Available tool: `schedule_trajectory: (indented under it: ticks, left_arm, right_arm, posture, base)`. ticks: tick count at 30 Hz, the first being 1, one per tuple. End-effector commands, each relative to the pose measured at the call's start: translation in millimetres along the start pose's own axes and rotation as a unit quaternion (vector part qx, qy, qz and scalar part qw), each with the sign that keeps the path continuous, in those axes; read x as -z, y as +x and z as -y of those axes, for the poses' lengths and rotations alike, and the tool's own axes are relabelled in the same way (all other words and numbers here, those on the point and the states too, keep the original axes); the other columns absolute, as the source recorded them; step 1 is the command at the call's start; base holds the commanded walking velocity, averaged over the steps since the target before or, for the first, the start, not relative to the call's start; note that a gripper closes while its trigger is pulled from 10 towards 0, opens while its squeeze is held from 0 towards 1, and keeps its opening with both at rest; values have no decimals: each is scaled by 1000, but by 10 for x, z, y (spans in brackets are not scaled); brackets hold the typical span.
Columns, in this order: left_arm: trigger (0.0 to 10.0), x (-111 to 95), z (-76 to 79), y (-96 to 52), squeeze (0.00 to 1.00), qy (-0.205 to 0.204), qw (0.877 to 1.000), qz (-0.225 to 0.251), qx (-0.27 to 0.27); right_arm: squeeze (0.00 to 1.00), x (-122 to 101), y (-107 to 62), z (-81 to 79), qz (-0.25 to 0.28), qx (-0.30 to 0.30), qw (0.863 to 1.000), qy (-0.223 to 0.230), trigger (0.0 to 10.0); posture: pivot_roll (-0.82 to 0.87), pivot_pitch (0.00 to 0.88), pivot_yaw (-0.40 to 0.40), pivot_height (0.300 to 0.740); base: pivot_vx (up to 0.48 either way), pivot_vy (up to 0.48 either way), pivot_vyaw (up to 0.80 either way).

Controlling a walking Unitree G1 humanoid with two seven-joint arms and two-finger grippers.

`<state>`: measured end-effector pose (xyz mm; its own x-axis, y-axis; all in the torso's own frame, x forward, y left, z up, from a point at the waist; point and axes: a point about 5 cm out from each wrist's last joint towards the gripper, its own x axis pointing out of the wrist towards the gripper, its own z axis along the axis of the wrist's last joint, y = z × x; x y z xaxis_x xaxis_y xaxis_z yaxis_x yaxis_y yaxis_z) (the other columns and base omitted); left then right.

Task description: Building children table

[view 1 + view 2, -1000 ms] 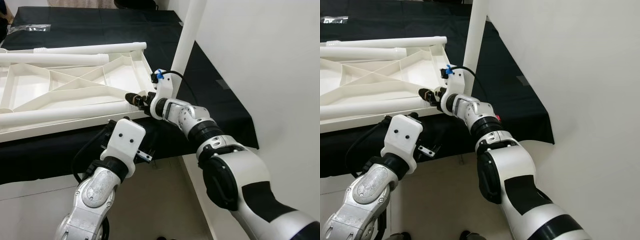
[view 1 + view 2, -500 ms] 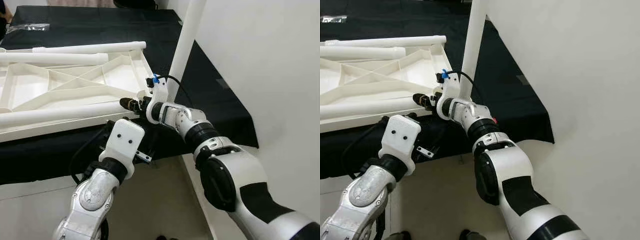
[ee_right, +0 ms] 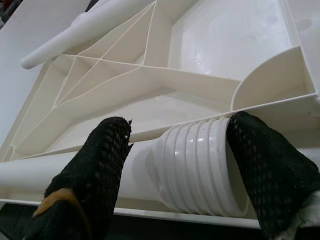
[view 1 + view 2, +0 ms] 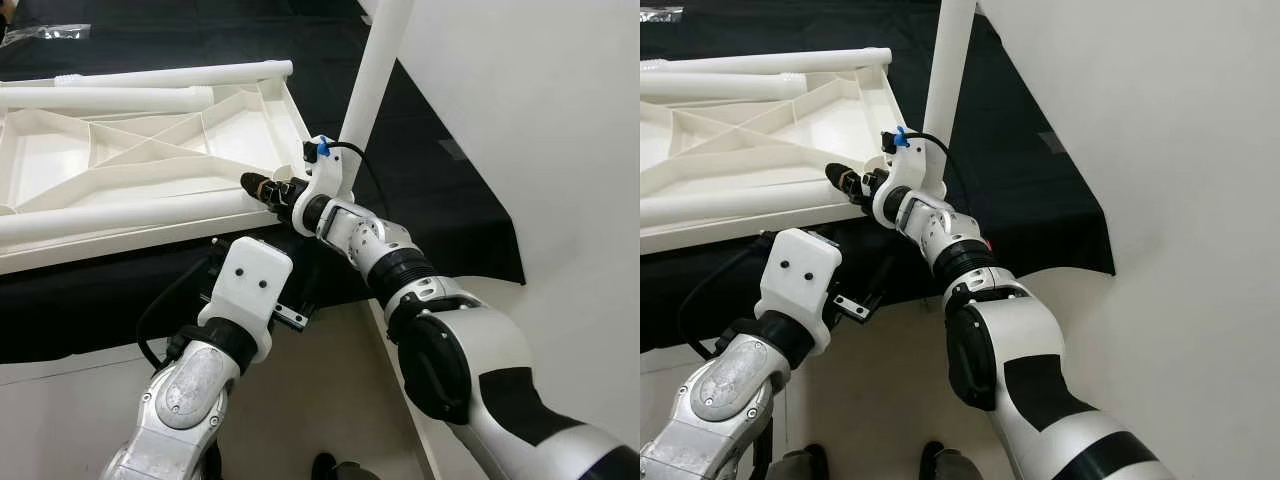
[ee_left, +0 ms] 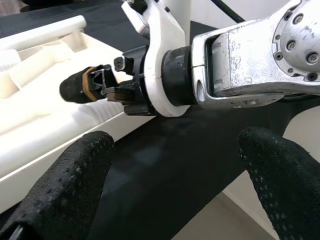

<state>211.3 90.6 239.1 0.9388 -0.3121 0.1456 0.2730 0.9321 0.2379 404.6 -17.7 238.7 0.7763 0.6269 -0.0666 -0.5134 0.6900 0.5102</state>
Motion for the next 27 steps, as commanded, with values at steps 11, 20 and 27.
schedule_trajectory:
  ticks: [11,20,27]
  left_arm:
    - [10000,12,10,-29,0,0,1000,-15,0]
    - [10000,15,1,-23,0,1,1000,-19,-4]
    - [10000,5,-4,-15,0,0,1000,-19,-5]
  right_arm:
    - [0,247,-66,80,-80,-58,994,38,10000]
    - [0,82,-120,151,-59,-69,995,30,10000]
    - [0,190,-158,243,-110,-57,991,-50,10000]
  posture:
    - [102,355,-153,740]
    - [95,349,-156,740]
    - [90,351,-159,740]
  base:
    - [0,0,0]
    - [0,0,0]
    - [0,0,0]
